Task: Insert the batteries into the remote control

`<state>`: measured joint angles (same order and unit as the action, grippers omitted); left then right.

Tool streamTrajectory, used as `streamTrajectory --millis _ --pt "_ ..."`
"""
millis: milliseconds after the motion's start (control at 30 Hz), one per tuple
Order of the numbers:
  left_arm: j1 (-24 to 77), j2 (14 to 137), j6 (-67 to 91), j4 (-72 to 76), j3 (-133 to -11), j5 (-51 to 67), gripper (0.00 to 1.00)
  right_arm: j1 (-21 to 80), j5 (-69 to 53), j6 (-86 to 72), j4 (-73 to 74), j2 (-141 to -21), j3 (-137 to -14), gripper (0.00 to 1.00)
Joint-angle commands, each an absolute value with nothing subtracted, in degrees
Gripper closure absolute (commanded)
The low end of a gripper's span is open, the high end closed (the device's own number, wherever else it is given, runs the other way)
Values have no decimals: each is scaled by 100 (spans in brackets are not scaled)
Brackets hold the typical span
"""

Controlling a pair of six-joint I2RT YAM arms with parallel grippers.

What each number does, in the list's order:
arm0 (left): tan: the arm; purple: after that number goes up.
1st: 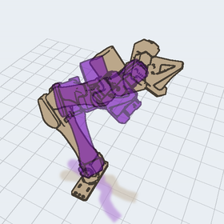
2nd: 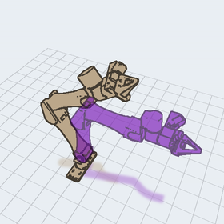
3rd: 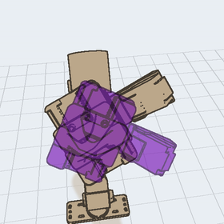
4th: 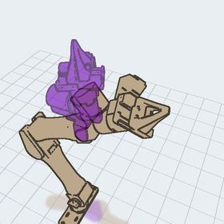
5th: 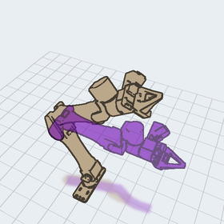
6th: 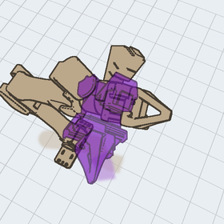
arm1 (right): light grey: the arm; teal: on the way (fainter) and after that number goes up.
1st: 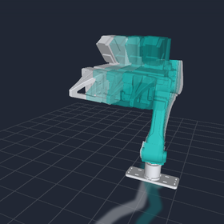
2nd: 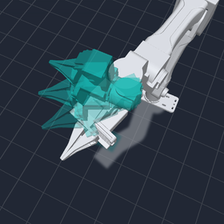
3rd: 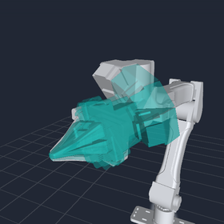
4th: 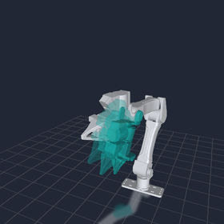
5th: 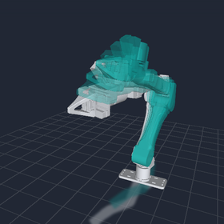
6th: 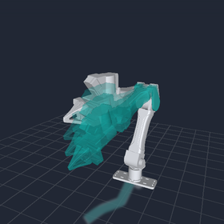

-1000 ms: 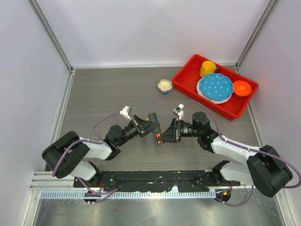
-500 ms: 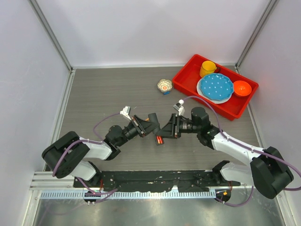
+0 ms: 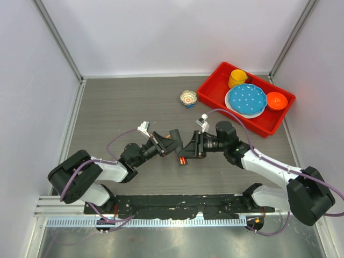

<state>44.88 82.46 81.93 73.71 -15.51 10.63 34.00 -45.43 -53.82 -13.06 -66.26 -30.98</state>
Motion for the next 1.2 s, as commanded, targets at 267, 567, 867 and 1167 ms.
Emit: streamTrajectory --millis 267,567,867,1167 --pt "4500 8156 8148 8490 -1731 1134 100 3603 -4737 -5344 -1564 -6908 -3164 72" --pt "4500 8121 8139 8490 -1732 1134 100 3612 -4553 -5414 -1591 -6987 -3138 99" --pt "4491 8042 8086 8420 -1652 967 100 3604 -4509 -5546 -1617 -6601 -2997 54" --pt "4447 7901 8104 8113 -1687 782 100 3604 -4473 -5686 -1828 -6468 -2769 56"
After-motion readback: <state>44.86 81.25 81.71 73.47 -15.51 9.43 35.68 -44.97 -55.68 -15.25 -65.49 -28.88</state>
